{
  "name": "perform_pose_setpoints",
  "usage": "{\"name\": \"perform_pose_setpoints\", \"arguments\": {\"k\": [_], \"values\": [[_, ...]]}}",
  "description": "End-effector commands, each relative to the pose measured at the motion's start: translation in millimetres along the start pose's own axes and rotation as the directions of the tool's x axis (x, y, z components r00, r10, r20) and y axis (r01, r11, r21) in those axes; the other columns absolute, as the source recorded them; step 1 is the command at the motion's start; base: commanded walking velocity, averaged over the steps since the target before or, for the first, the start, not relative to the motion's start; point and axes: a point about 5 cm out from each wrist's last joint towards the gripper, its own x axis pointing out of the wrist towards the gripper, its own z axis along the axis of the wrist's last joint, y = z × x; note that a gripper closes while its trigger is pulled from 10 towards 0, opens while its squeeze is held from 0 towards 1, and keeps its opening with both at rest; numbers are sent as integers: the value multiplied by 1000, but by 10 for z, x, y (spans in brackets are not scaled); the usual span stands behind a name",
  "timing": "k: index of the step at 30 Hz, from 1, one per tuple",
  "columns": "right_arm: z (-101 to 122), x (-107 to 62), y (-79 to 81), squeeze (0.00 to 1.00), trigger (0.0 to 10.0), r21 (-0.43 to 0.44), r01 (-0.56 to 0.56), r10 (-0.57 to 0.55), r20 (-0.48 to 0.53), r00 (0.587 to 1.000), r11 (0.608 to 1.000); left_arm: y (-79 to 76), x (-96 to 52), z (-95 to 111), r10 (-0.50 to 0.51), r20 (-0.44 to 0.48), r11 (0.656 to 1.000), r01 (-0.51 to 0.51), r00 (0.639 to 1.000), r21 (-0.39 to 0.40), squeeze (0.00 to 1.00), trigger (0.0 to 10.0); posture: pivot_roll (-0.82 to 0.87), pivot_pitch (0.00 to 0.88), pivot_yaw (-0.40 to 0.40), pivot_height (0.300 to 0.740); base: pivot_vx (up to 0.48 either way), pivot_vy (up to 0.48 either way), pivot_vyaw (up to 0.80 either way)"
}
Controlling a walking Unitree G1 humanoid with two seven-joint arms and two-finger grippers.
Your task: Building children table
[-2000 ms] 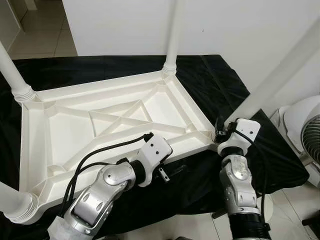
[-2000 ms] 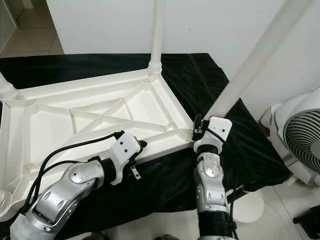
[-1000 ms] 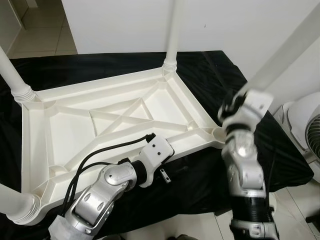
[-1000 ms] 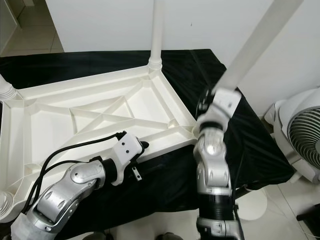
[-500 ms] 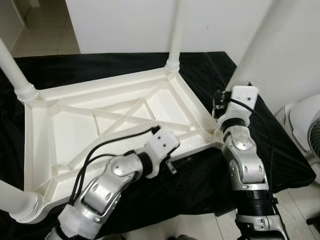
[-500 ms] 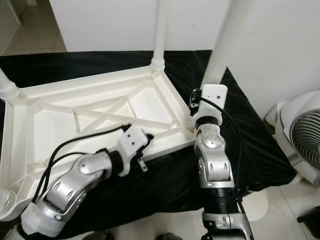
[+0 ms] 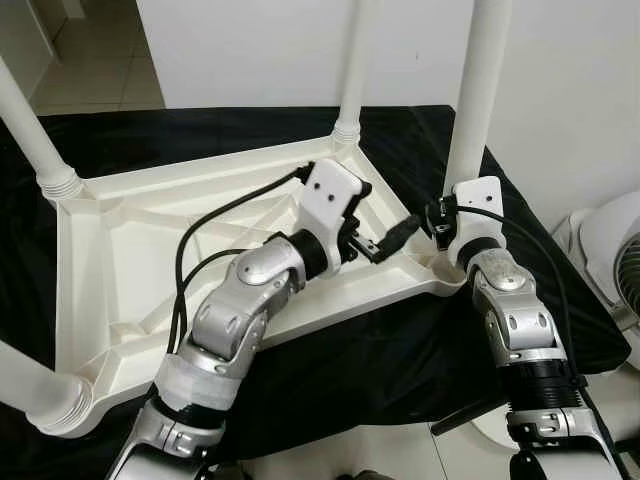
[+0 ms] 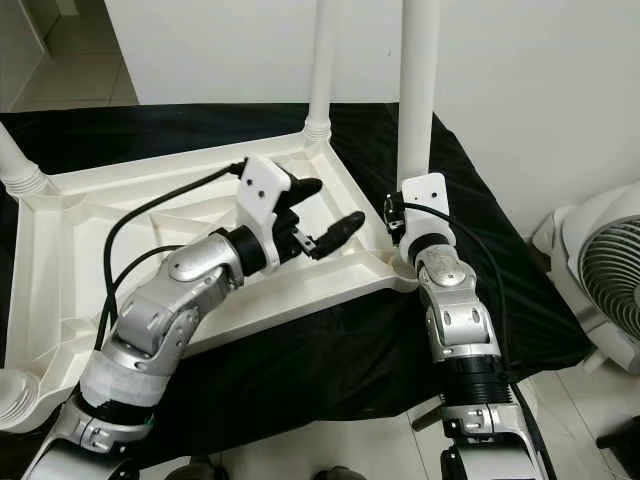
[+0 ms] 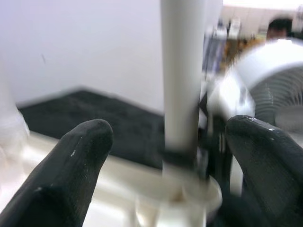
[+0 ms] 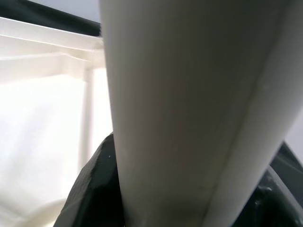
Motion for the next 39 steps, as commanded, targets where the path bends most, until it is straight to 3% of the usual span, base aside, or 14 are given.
{"name": "perform_pose_setpoints", "arguments": {"k": [1, 5, 6, 21, 24, 33, 34, 35, 39], "values": [[44, 16, 71, 0, 10000, 5, -77, 76, 31, 997, 997, -12, 55, 25, -6, 4, 1000, 6, 1000, -14, 1000, 10000, 114, 5, -50, 740, 0, 0, 0], [57, 11, 126, 0, 10000, 2, -138, 138, 48, 989, 990, -5, 96, 52, 0, 12, 1000, 0, 1000, -16, 1000, 10000, 115, 0, -50, 740, 0, 0, 0], [73, 0, 164, 0, 10000, 0, -188, 187, 62, 980, 982, -12, 122, 84, -7, 23, 1000, 8, 1000, -27, 0, 10000, 115, 0, -52, 740, 0, 0, 0], [120, -34, 240, 0, 10000, -51, -381, 384, 95, 918, 923, 10, 212, 287, -35, 82, 997, 40, 996, -62, 0, 10000, 122, 0, -54, 740, 0, 0, 0], [92, -60, 291, 0, 10000, -75, -453, 458, 75, 886, 888, 44, 256, 352, -25, 96, 999, 30, 995, -44, 0, 10000, 120, 0, -54, 740, 0, 0, 0], [60, -64, 310, 0, 10000, -89, -488, 493, 61, 868, 868, 55, 307, 399, -15, 84, 1000, 16, 996, -2, 0, 10000, 123, 0, -57, 740, 0, 0, 0], [57, -59, 308, 0, 10000, -88, -488, 494, 62, 867, 868, 58, 303, 400, -11, 86, 1000, 11, 996, -1, 0, 2314, 121, 0, -57, 740, 0, 0, 0], [52, -54, 308, 0, 10000, -86, -488, 494, 62, 867, 868, 62, 285, 401, -9, 96, 1000, 9, 995, -8, 0, 0, 120, 0, -62, 740, 0, 0, 0], [45, -59, 318, 0, 10000, -85, -498, 503, 60, 862, 863, 68, 263, 401, -13, 106, 1000, 15, 994, -13, 0, 0, 120, 0, -64, 740, 0, 0, 0]]}}
